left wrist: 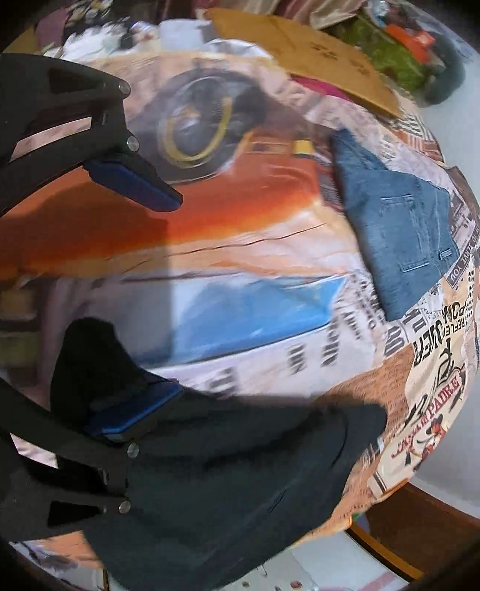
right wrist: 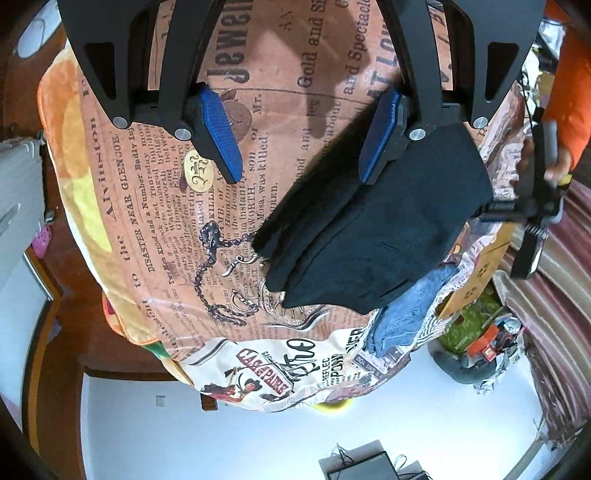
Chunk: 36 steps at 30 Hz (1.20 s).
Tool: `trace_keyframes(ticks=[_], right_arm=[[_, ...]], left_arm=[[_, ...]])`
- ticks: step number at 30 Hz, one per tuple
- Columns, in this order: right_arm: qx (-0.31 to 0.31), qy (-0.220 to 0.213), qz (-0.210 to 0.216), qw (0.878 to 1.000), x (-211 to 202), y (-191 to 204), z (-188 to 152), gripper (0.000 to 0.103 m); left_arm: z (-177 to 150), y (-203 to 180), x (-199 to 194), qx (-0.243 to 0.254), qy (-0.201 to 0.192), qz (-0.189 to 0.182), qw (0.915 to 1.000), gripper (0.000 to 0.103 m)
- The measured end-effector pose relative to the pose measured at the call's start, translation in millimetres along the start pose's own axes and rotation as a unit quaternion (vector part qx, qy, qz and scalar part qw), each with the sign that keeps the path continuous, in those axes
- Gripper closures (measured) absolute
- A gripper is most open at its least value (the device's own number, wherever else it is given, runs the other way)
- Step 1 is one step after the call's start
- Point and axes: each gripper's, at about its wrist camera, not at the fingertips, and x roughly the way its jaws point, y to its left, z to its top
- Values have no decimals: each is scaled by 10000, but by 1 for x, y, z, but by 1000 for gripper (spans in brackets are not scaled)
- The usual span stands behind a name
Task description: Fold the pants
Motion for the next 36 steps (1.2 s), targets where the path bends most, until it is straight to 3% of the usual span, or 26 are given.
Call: trace_keyframes(ticks=[4,10,14,18,20,22,24,29,32,36], right_arm=[[-23,-58,-150,9999,2,2,1,41],[-22,-372,-55,9993,-14,1,8,41],[-205,-614,37,9979,-22,14,19,41],[-469,-663,394,9959,-15,34,27,45],[-640,-607,491,9949,-5,45,27,52],[-734,-416,660,9942,10,54,26,62],[-763,-217,778,9938,25,60,22,66],[-964,275,545,9935,55,61,4,73],[-963,204,422,9942,47,54,-3,76],[-947,168,277,9950,31,43,-9,76]], left_arm=[[-19,-1,-12,-128,-36,-136,9998,9],[-11,-5,-52,321,-432,144,9984,9],[4,-16,-80,405,-823,-110,9957,9],[13,-42,-82,636,-1031,-333,9921,10],[15,-58,-75,799,-1012,-510,9903,19],[15,-75,-64,999,-856,-666,9891,48],[13,-89,-47,1138,-639,-802,9882,62],[-3,-92,-29,1355,-638,-541,9872,62],[-13,-73,-35,1175,-679,-664,9885,62],[-25,-46,-40,905,-681,-559,9920,62]])
